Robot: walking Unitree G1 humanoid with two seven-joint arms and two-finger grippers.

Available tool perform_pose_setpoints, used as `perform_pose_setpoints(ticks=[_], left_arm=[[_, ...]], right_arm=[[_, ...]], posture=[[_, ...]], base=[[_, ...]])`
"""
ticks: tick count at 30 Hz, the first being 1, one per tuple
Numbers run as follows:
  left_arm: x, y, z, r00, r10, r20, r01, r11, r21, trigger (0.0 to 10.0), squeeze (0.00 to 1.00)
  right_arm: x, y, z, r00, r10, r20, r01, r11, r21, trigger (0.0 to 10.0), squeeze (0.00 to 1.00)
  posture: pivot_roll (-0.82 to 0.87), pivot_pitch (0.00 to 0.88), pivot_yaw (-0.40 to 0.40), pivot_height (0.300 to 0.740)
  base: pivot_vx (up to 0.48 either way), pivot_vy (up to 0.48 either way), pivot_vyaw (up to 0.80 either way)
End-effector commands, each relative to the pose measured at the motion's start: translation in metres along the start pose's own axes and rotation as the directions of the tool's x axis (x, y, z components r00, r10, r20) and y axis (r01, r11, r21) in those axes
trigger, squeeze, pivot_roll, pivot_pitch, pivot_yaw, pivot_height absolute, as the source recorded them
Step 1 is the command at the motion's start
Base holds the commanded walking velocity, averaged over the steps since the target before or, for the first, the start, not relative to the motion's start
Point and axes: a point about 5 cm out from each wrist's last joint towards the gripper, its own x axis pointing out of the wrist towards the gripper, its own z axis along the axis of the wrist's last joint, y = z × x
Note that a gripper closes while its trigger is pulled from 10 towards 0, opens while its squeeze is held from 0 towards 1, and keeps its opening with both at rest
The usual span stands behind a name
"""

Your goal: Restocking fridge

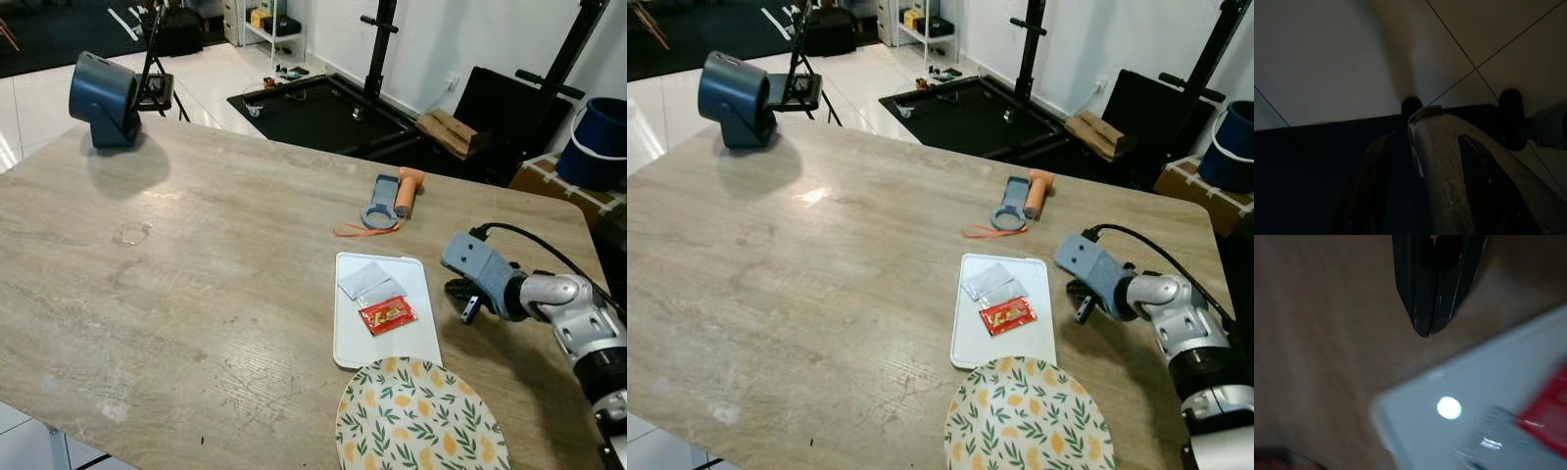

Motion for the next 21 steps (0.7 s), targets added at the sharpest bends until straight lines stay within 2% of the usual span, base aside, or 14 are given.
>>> perform_pose_setpoints(ticks=[1,9,15,16,19,21], left_arm=[[-0.005,-0.009,-0.028,0.992,-0.037,-0.118,0.036,0.999,-0.008,10.0,0.00],[-0.005,-0.010,-0.028,0.992,-0.040,-0.120,0.039,0.999,-0.006,10.0,0.00],[-0.005,-0.010,-0.027,0.992,-0.042,-0.120,0.042,0.999,-0.001,10.0,0.00],[-0.005,-0.010,-0.027,0.992,-0.042,-0.120,0.042,0.999,-0.001,10.0,0.00],[-0.005,-0.010,-0.027,0.992,-0.041,-0.119,0.042,0.999,-0.001,10.0,0.00],[-0.005,-0.010,-0.027,0.992,-0.041,-0.119,0.041,0.999,-0.001,10.0,0.00]], right_arm=[[0.010,0.024,-0.007,0.992,0.127,-0.015,-0.126,0.992,0.012,10.0,0.00],[0.022,0.044,0.009,0.978,0.197,0.072,-0.197,0.980,-0.006,10.0,0.00],[0.044,0.084,0.040,0.934,0.299,0.196,-0.295,0.954,-0.049,10.0,0.00],[0.044,0.084,0.040,0.934,0.299,0.196,-0.295,0.954,-0.049,10.0,0.00],[0.051,0.100,0.055,0.911,0.328,0.249,-0.321,0.944,-0.071,10.0,0.00],[0.053,0.104,0.059,0.904,0.337,0.263,-0.328,0.941,-0.076,10.0,0.00]], posture=[[-0.04,0.115,-0.029,0.740],[-0.04,0.113,-0.028,0.740],[-0.04,0.114,-0.026,0.740],[-0.04,0.114,-0.026,0.740],[-0.04,0.114,-0.026,0.740],[-0.04,0.114,-0.026,0.740]], base=[[0.000,0.000,0.00],[0.000,0.000,0.00],[0.000,0.000,0.00],[0.000,0.000,0.00],[0.000,0.000,0.00],[0.000,0.000,0.00]])
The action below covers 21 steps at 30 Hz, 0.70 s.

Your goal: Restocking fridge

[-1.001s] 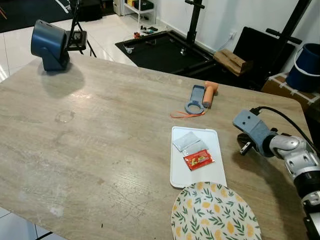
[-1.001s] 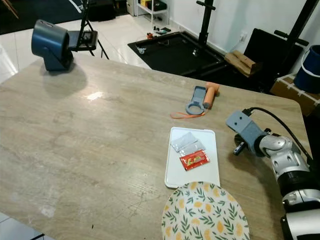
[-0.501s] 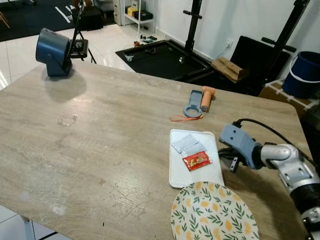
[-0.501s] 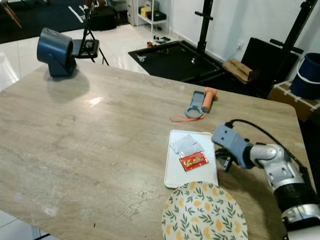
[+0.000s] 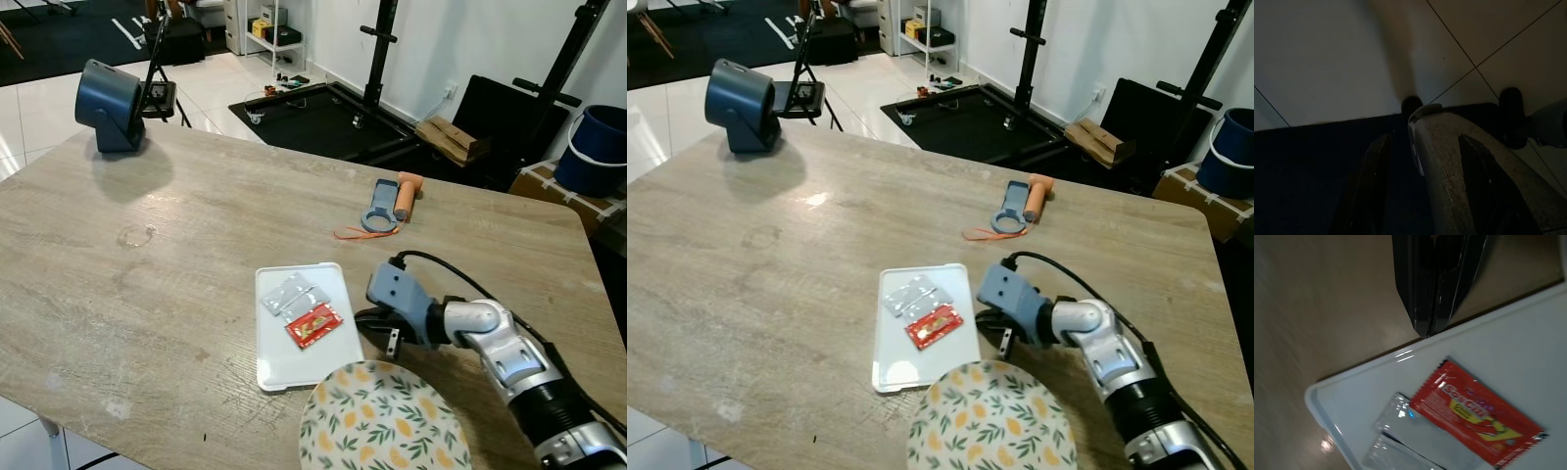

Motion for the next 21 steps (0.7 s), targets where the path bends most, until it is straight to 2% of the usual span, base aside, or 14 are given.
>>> perform_pose_setpoints(ticks=[1,2,7,10,14,19,21], left_arm=[[-0.004,-0.010,-0.026,0.994,-0.038,-0.104,0.038,0.999,-0.006,10.0,0.00],[-0.004,-0.010,-0.026,0.994,-0.038,-0.104,0.038,0.999,-0.006,10.0,0.00],[-0.004,-0.010,-0.026,0.994,-0.040,-0.106,0.040,0.999,-0.007,10.0,0.00],[-0.004,-0.011,-0.026,0.994,-0.040,-0.106,0.040,0.999,-0.007,10.0,0.00],[-0.004,-0.011,-0.026,0.994,-0.041,-0.106,0.040,0.999,-0.008,10.0,0.00],[-0.004,-0.010,-0.025,0.994,-0.039,-0.106,0.038,0.999,-0.005,10.0,0.00],[-0.004,-0.010,-0.025,0.994,-0.038,-0.106,0.038,0.999,-0.003,10.0,0.00]], right_arm=[[0.009,0.014,-0.004,0.999,0.051,-0.017,-0.050,0.999,0.018,10.0,0.00],[0.009,0.014,-0.004,0.999,0.051,-0.017,-0.050,0.999,0.018,10.0,0.00],[0.028,0.038,0.016,0.990,0.118,0.074,-0.119,0.993,0.010,10.0,0.00],[0.030,0.041,0.018,0.988,0.128,0.085,-0.129,0.992,0.010,10.0,0.00],[0.036,0.053,0.027,0.976,0.166,0.139,-0.170,0.985,0.018,10.0,0.00],[0.037,0.048,0.028,0.981,0.114,0.159,-0.123,0.991,0.049,10.0,0.00],[0.036,0.041,0.033,0.979,0.064,0.193,-0.082,0.993,0.088,10.0,0.00]], posture=[[-0.05,0.114,-0.027,0.740],[-0.05,0.114,-0.027,0.740],[-0.05,0.113,-0.029,0.740],[-0.05,0.113,-0.029,0.740],[-0.04,0.112,-0.031,0.740],[-0.05,0.108,-0.030,0.740],[-0.05,0.108,-0.030,0.740]], base=[[0.000,0.000,0.00],[0.000,0.000,0.00],[0.000,0.000,0.00],[0.000,0.000,0.00],[0.000,0.000,0.00],[0.000,0.000,0.00],[0.000,0.000,0.00]])
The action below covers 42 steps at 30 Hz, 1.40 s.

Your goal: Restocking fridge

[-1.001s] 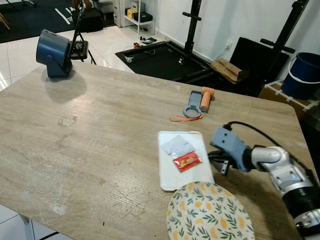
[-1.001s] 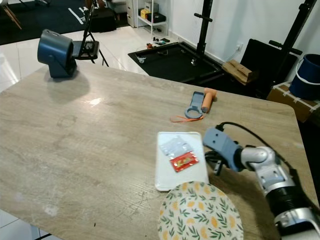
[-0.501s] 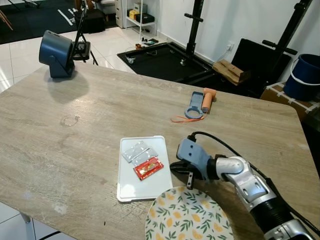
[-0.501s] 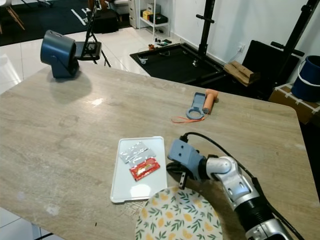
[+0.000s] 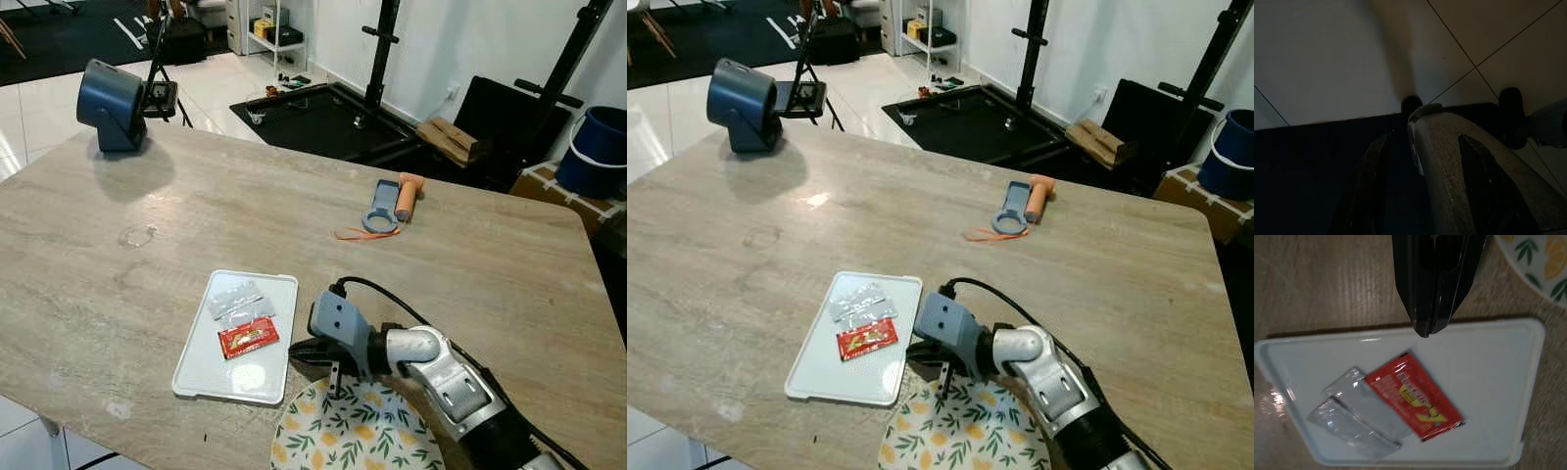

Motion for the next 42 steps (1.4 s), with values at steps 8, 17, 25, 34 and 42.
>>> perform_pose_setpoints(ticks=[8,17,25,34,42], left_arm=[[-0.004,-0.010,-0.024,0.994,-0.041,-0.101,0.041,0.999,0.001,10.0,0.00],[-0.003,-0.011,-0.023,0.994,-0.043,-0.100,0.043,0.999,-0.002,10.0,0.00],[-0.004,-0.011,-0.024,0.994,-0.042,-0.103,0.042,0.999,-0.002,10.0,0.00],[-0.004,-0.011,-0.026,0.993,-0.041,-0.107,0.041,0.999,-0.004,10.0,0.00],[-0.004,-0.012,-0.027,0.993,-0.042,-0.110,0.042,0.999,-0.001,10.0,0.00]], right_arm=[[-0.005,-0.021,0.023,0.979,-0.134,0.153,0.116,0.986,0.122,10.0,0.00],[0.009,0.008,0.022,0.989,0.023,0.147,-0.043,0.990,0.131,10.0,1.00],[0.017,0.021,0.012,0.991,0.105,0.084,-0.112,0.989,0.092,10.0,1.00],[0.029,0.028,0.010,0.995,0.083,0.055,-0.088,0.993,0.081,10.0,1.00],[0.045,0.014,0.015,0.997,-0.068,0.046,0.063,0.994,0.094,10.0,0.00]], posture=[[-0.05,0.101,-0.029,0.740],[-0.05,0.103,-0.030,0.740],[-0.04,0.105,-0.029,0.740],[-0.04,0.106,-0.033,0.740],[-0.04,0.106,-0.033,0.740]], base=[[0.000,0.000,0.00],[0.000,0.000,0.00],[0.000,0.000,0.00],[0.000,0.000,0.00],[0.000,0.000,0.00]])
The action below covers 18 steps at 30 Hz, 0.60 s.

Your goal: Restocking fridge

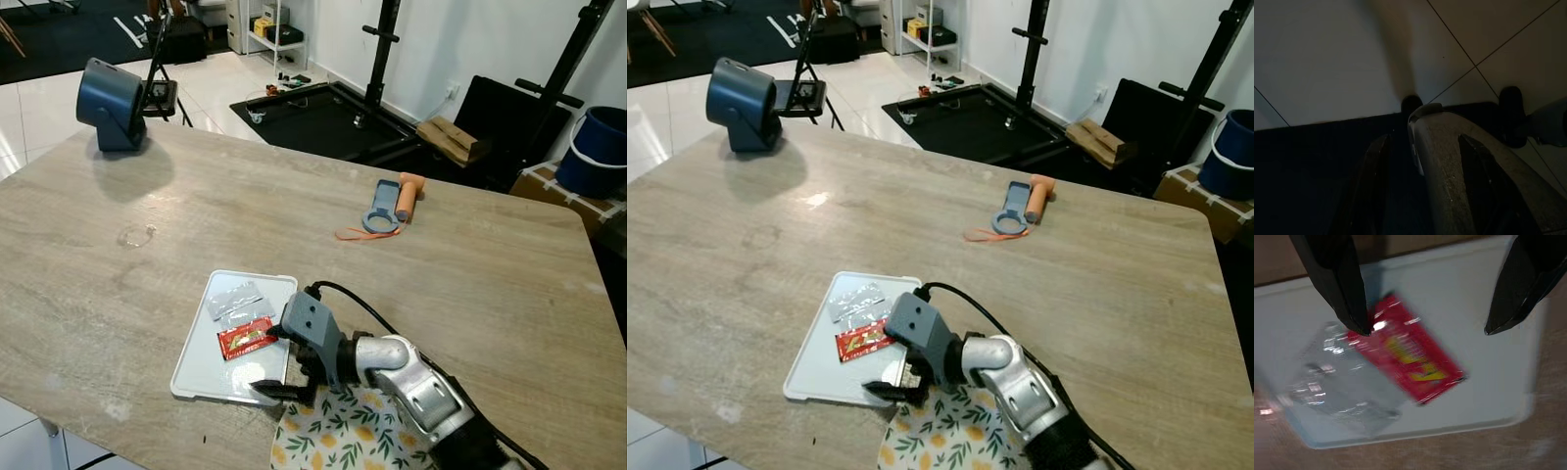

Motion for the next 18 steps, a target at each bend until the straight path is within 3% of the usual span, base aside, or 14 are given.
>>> perform_pose_setpoints(ticks=[1,6,18], left_arm=[[-0.004,-0.012,-0.027,0.994,-0.041,-0.106,0.041,0.999,-0.007,10.0,0.00],[-0.004,-0.012,-0.027,0.994,-0.041,-0.106,0.040,0.999,-0.007,10.0,0.00],[-0.005,-0.013,-0.028,0.993,-0.042,-0.106,0.041,0.999,-0.009,10.0,0.00]], right_arm=[[0.002,-0.002,0.001,1.000,-0.029,0.008,0.029,1.000,-0.005,10.0,0.00],[0.005,-0.003,0.003,0.999,-0.036,0.012,0.037,0.999,-0.015,10.0,0.00],[0.011,0.001,-0.008,0.996,-0.015,-0.085,0.010,0.998,-0.056,10.0,0.00]], posture=[[-0.04,0.106,-0.033,0.740],[-0.04,0.106,-0.033,0.740],[-0.04,0.109,-0.036,0.740]], base=[[0.000,0.000,0.00],[0.000,0.000,0.00],[0.000,0.000,0.00]])
